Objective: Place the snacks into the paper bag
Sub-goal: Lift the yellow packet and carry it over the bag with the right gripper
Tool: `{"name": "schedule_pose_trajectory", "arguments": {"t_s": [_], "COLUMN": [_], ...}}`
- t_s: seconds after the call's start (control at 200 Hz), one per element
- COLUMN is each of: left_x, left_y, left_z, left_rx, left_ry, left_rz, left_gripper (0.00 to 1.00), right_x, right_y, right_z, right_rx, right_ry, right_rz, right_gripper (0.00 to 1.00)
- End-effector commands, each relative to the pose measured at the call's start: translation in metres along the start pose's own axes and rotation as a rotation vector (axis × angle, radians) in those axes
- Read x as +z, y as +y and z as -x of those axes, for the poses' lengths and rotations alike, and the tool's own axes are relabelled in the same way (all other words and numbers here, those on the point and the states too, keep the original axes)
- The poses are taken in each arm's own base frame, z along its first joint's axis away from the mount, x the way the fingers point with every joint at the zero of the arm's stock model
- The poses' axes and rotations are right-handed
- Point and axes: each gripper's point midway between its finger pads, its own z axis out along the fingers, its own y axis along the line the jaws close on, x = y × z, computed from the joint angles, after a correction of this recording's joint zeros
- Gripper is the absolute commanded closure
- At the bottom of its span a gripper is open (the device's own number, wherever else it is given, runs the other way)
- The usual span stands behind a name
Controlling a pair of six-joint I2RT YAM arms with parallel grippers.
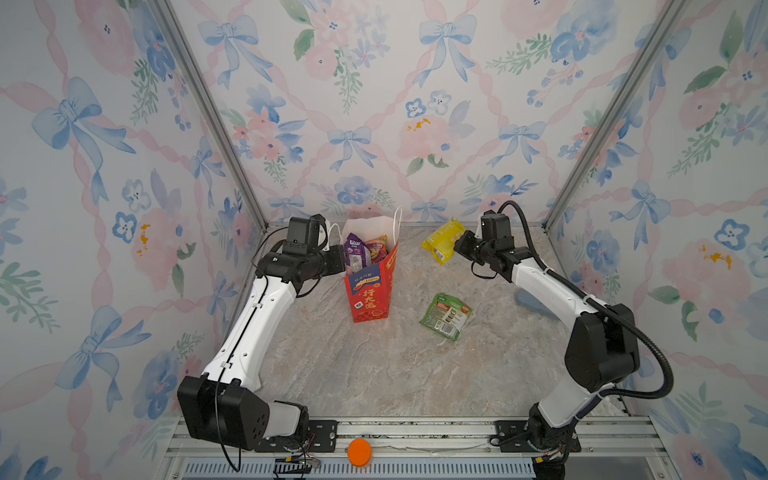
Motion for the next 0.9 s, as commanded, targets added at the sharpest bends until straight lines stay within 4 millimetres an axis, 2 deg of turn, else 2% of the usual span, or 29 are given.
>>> {"name": "schedule_pose_trajectory", "arguments": {"t_s": [0.0,0.27,0.425,0.655,0.895], "left_x": [-0.002,-0.003,-0.005,-0.008,-0.01], "left_y": [0.006,0.005,0.005,0.005,0.004], "left_z": [-0.008,-0.008,-0.01,-0.01,-0.01], "left_rx": [-0.014,-0.012,-0.013,-0.013,-0.011], "left_ry": [0.025,0.024,0.021,0.016,0.01], "left_rz": [0.014,0.011,0.01,0.008,0.006], "left_gripper": [1.0,1.0,1.0,1.0,1.0], "right_x": [-0.05,-0.124,-0.156,-0.175,-0.171], "right_y": [0.041,0.128,0.171,0.22,0.256], "right_z": [0.023,0.042,0.039,0.018,-0.013], "right_rx": [-0.175,-0.348,-0.421,-0.502,-0.585], "right_ry": [-0.056,-0.175,-0.213,-0.218,-0.16], "right_rz": [0.02,0.137,0.221,0.316,0.375], "right_gripper": [1.0,1.0,1.0,1.0,1.0]}}
